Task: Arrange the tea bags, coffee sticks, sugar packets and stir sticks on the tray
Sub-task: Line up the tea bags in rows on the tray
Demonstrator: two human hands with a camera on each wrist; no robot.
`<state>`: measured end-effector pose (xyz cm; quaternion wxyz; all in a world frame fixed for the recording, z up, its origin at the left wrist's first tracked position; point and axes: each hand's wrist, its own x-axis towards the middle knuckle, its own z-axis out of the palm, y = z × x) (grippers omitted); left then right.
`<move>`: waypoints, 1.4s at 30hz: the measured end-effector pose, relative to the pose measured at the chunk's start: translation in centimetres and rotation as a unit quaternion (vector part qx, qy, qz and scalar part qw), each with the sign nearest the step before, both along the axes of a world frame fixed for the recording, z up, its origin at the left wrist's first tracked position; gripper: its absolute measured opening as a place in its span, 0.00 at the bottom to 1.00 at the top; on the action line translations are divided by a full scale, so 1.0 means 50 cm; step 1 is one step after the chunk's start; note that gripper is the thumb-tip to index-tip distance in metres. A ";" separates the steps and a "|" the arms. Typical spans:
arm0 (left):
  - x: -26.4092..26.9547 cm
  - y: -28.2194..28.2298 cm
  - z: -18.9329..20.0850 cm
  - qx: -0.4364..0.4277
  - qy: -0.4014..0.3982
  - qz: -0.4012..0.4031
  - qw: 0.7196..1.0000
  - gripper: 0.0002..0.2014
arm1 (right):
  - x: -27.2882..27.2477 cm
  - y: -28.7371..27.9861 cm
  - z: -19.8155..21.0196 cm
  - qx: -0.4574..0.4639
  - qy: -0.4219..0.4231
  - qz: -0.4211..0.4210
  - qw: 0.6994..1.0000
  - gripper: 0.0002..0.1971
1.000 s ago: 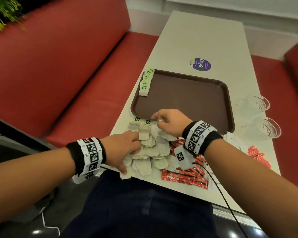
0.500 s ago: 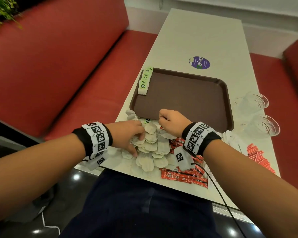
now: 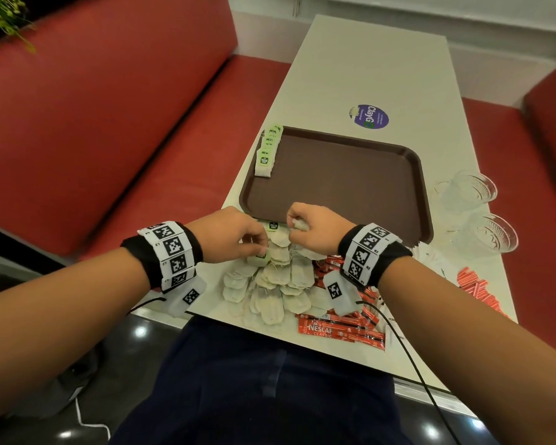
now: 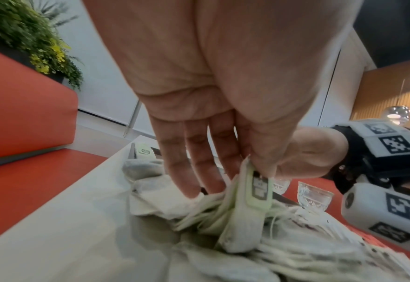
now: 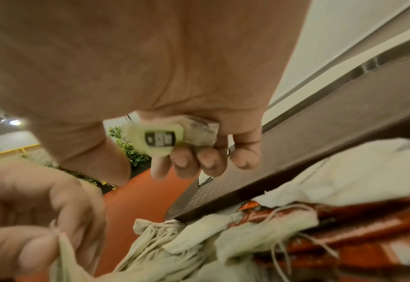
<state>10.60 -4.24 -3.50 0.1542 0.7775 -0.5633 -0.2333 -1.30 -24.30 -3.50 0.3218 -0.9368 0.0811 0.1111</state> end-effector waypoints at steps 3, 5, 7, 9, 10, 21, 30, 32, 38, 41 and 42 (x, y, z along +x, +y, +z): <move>-0.002 -0.011 0.013 -0.036 0.011 0.020 0.999 0.03 | 0.000 0.003 0.006 -0.003 0.008 0.029 1.000 0.11; -0.001 -0.021 0.025 -0.057 0.021 0.033 0.998 0.03 | 0.002 0.009 0.009 -0.004 -0.005 0.045 0.999 0.11; 0.003 -0.033 0.038 -0.087 0.026 0.050 0.995 0.02 | 0.005 0.014 0.011 0.007 -0.027 0.045 0.999 0.11; 0.009 -0.045 0.052 -0.119 0.024 0.075 0.990 0.02 | 0.011 0.016 0.010 0.031 -0.046 0.025 0.998 0.12; 0.013 -0.050 0.058 -0.131 0.023 0.086 0.987 0.02 | 0.015 0.015 0.010 0.043 -0.055 0.013 0.997 0.12; 0.082 -0.093 0.050 -0.102 -0.007 0.140 0.985 0.03 | 0.053 -0.013 0.006 0.057 -0.098 -0.055 0.992 0.08; 0.240 -0.189 -0.001 0.059 -0.106 0.197 0.973 0.14 | 0.084 -0.052 -0.018 0.116 -0.049 -0.132 0.983 0.03; 0.264 -0.211 -0.015 0.068 -0.110 0.203 0.970 0.15 | 0.091 -0.060 -0.023 0.110 -0.050 -0.136 0.983 0.06; 0.301 -0.259 -0.039 0.093 -0.114 0.239 0.960 0.15 | 0.097 -0.075 -0.024 0.105 -0.042 -0.142 0.983 0.04; 0.308 -0.275 -0.046 0.122 -0.135 0.241 0.953 0.15 | 0.099 -0.077 -0.024 0.104 -0.047 -0.143 0.983 0.05; 0.309 -0.279 -0.047 0.126 -0.143 0.241 0.952 0.17 | 0.099 -0.077 -0.024 0.103 -0.050 -0.144 0.983 0.05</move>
